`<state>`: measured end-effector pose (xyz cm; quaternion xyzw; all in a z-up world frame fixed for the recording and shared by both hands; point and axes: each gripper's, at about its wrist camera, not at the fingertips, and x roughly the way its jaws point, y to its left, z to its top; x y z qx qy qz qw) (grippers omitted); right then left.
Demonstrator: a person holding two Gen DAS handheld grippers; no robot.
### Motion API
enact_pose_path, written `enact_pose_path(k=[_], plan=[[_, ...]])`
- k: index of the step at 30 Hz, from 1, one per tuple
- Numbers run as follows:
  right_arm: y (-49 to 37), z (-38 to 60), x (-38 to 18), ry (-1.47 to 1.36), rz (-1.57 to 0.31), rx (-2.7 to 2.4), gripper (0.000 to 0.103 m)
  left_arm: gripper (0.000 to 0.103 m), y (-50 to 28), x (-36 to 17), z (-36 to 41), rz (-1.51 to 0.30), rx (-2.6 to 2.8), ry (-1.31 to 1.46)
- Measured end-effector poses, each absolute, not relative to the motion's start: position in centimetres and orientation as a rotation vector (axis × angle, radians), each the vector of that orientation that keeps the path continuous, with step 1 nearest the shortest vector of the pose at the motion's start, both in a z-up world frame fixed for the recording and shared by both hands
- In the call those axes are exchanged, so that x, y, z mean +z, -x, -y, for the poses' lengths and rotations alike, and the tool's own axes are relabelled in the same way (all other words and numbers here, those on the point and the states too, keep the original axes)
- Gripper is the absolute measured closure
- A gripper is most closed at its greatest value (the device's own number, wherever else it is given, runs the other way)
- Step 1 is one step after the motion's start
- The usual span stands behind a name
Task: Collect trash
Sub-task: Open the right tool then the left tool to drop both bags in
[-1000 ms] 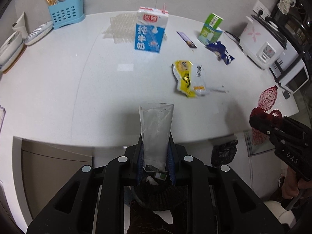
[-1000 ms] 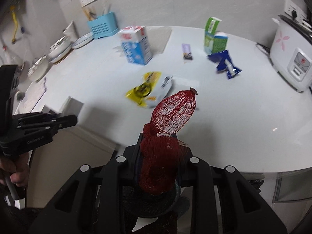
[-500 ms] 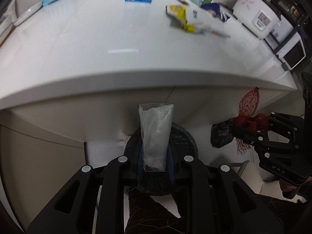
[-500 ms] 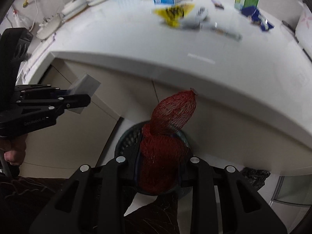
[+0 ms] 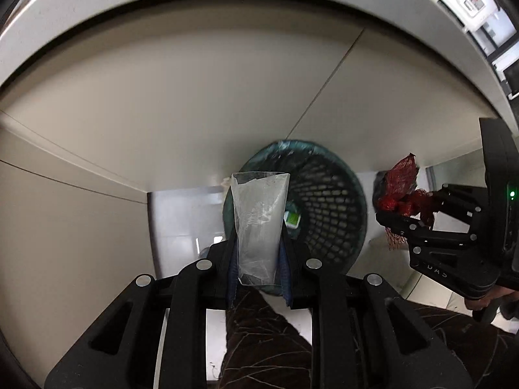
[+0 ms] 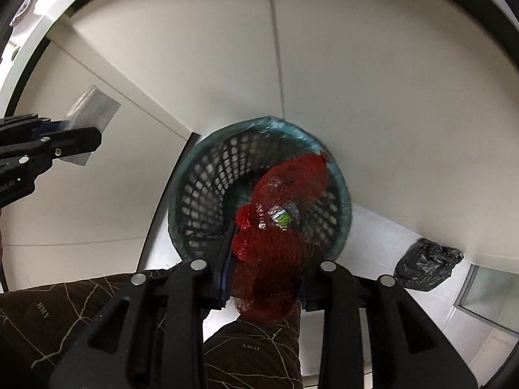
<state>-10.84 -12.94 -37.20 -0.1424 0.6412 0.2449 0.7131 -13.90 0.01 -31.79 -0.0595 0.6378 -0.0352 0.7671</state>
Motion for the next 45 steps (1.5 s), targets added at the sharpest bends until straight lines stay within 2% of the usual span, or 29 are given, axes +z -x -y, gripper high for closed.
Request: enact_pose_path(k=[4,6,10,18,23,29,39,40,41,42,45], plan=[[10.7,12.8,-37.8,0.312,-1.437,0.548,0.069,0.083,14.4,-32.2,-0.7,-1.401,-0.069,0.132],[10.7,13.0,-37.9,0.306,-1.443,0.547,0.063,0.083,14.3,-32.2,-0.5,-1.405,-0.066,0.13],[10.6,13.5,-37.8,0.281,-1.441,0.542,0.059,0.083,14.1,-32.4,-0.1,-1.417,-0.066,0.129],[10.4,14.2,-37.2,0.237,-1.43,0.548,0.03,0.083,13.7,-33.3,0.5,-1.436,-0.068,0.126],[10.3,15.6,-36.0,0.223,-1.399,0.519,0.019,0.082,13.3,-34.4,1.4,-1.449,-0.088,0.121],[9.7,18.2,-33.3,0.212,-1.342,0.463,0.013,0.082,12.9,-35.9,3.7,-1.462,-0.123,0.11],[8.2,21.7,-29.9,0.214,-1.287,0.412,0.013,0.076,11.9,-37.2,8.0,-1.458,-0.183,0.084],[8.1,21.9,-29.7,0.214,-1.282,0.41,0.013,0.074,11.8,-37.3,8.3,-1.456,-0.184,0.083],[8.0,22.1,-29.6,0.215,-1.278,0.409,0.013,0.067,11.6,-37.3,8.6,-1.455,-0.18,0.081],[7.8,22.4,-29.5,0.217,-1.276,0.407,0.013,0.063,11.5,-37.3,8.8,-1.453,-0.171,0.083],[7.4,22.8,-29.3,0.221,-1.271,0.404,0.013,0.055,11.2,-37.1,9.1,-1.441,-0.164,0.091]])
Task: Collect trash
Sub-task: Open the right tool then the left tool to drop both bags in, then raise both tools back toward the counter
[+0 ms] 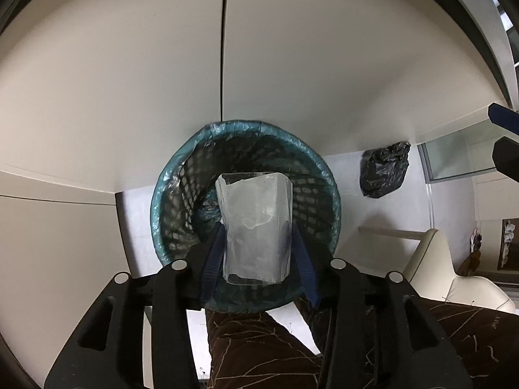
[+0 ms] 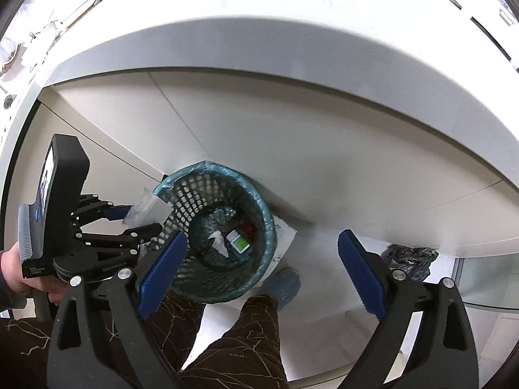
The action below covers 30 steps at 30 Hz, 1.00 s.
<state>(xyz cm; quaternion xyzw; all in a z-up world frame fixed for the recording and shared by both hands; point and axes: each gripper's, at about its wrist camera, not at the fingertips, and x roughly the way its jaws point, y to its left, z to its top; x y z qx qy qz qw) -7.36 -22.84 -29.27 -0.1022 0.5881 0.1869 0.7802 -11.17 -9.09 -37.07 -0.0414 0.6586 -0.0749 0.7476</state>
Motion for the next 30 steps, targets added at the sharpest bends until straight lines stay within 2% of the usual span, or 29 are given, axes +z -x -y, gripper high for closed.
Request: enact_pose_path(k=[1,3,5,10,20,30], plan=[[7.2,23.0,-29.2,0.222,-1.271,0.403,0.013,0.046,11.1,-37.0,9.1,-1.435,-0.156,0.09],[7.0,23.1,-29.0,0.223,-1.271,0.404,0.013,0.038,11.0,-36.6,9.0,-1.415,-0.138,0.087],[6.7,23.3,-28.9,0.224,-1.265,0.401,0.013,0.022,10.9,-35.9,8.4,-1.39,-0.115,0.11],[6.0,23.7,-28.6,0.21,-1.25,0.397,0.013,0.008,10.6,-33.6,7.1,-1.33,-0.098,0.134],[4.7,24.2,-25.8,0.153,-1.181,0.373,0.013,0.006,9.4,-27.3,5.1,-1.219,-0.096,0.174],[1.4,25.3,-18.9,0.104,-1.019,0.32,0.013,0.006,5.8,-18.4,3.2,-1.073,-0.068,0.159]])
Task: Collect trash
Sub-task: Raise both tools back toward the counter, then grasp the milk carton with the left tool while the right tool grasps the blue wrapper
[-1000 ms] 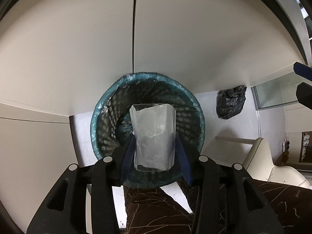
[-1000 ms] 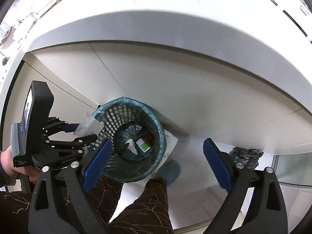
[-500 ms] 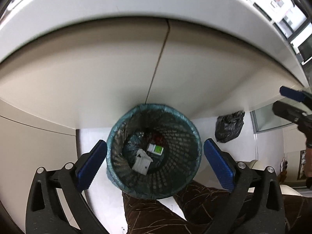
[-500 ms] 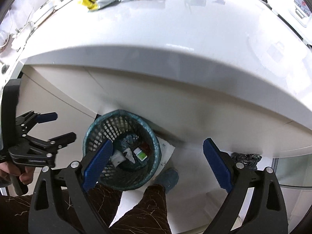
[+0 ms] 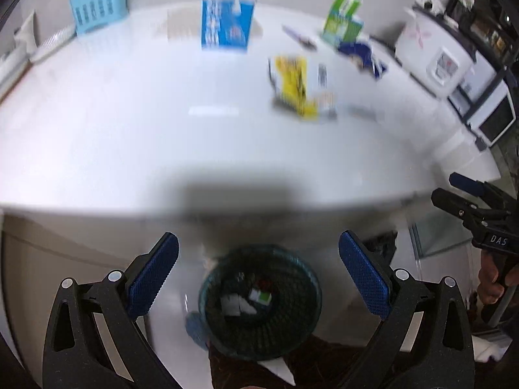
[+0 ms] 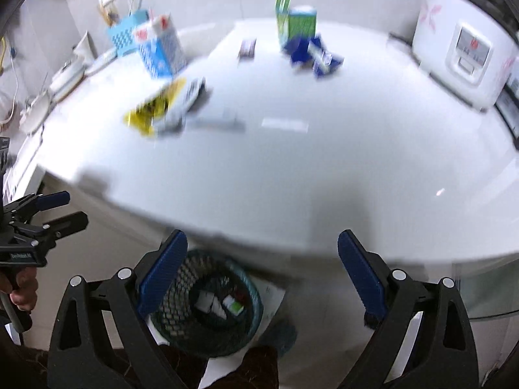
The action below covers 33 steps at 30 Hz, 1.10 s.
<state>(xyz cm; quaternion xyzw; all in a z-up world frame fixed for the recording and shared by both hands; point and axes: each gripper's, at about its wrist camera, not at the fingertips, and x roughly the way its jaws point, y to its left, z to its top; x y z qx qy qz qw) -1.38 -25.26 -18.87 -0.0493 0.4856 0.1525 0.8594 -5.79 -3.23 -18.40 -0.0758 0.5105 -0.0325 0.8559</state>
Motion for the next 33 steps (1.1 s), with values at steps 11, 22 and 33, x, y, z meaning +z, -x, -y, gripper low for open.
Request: enact_pose_path(k=[11,22,33], plan=[[-4.6,24.9,-13.1,0.121,-0.888,0.268,0.013,0.006,-1.7,-12.0,1.6,-0.95,0.009,0.139],[-13.7,24.1,-12.9,0.092,-0.925,0.254,0.013,0.006,-8.6,-11.6,0.3,-0.926,0.027,0.138],[-21.9,22.9,-16.1,0.13,-1.037,0.222,0.022,0.006,-14.6,-13.2,-0.6,-0.949,0.04,0.144]])
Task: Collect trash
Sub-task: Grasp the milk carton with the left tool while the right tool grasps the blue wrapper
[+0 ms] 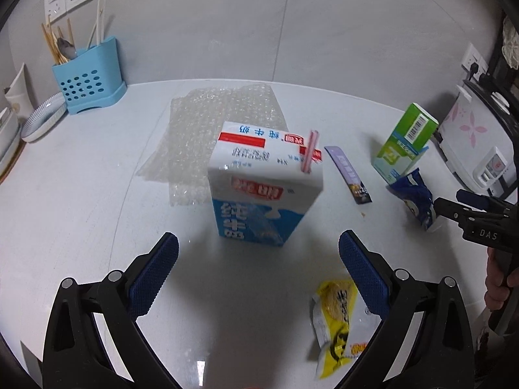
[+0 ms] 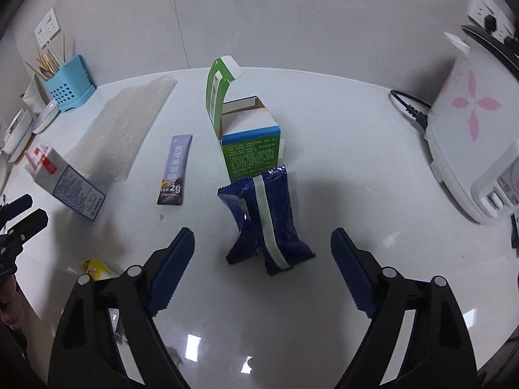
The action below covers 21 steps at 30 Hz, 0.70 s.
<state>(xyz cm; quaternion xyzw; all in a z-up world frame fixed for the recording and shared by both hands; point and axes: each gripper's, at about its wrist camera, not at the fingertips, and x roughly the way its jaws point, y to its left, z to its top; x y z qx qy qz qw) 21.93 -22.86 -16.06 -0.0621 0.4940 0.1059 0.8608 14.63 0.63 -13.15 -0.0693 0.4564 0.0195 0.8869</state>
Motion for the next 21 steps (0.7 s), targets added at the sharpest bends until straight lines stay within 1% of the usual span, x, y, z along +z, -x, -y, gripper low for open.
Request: enact_pose_path(k=[3,6,10,12,14,15,19,21], plan=[[-23.2,22.3,-16.7,0.142,-1.05,0.221,0.025,0.006,-15.9,-13.6,-1.1,-0.956,0.054,0.157],[-24.3,21.8,-17.5,0.163,-1.068,0.217,0.031,0.006,-16.8,-13.8,-1.3,-0.956,0.058,0.161],[-25.3,21.6,-18.4,0.171,-1.089,0.211,0.037,0.007,-17.9,-14.2,-1.1,-0.963,0.057,0.144],[-25.5,21.4,-18.9,0.183,-1.103,0.207,0.041,0.011,-18.2,-14.3,-1.0,-0.969,0.058,0.144],[-25.7,21.3,-19.4,0.187,-1.118,0.215,0.044,0.018,-18.6,-14.5,-0.9,-0.985,0.055,0.146],[-25.8,21.2,-19.5,0.192,-1.123,0.216,0.046,0.02,-18.8,-14.7,-0.8,-0.99,0.056,0.142],[-25.8,21.0,-20.0,0.203,-1.13,0.215,0.056,0.036,-19.2,-15.1,-0.5,-1.007,0.064,0.133],[-25.7,20.9,-20.1,0.206,-1.132,0.216,0.063,0.037,-19.2,-15.1,-0.5,-1.003,0.078,0.136]])
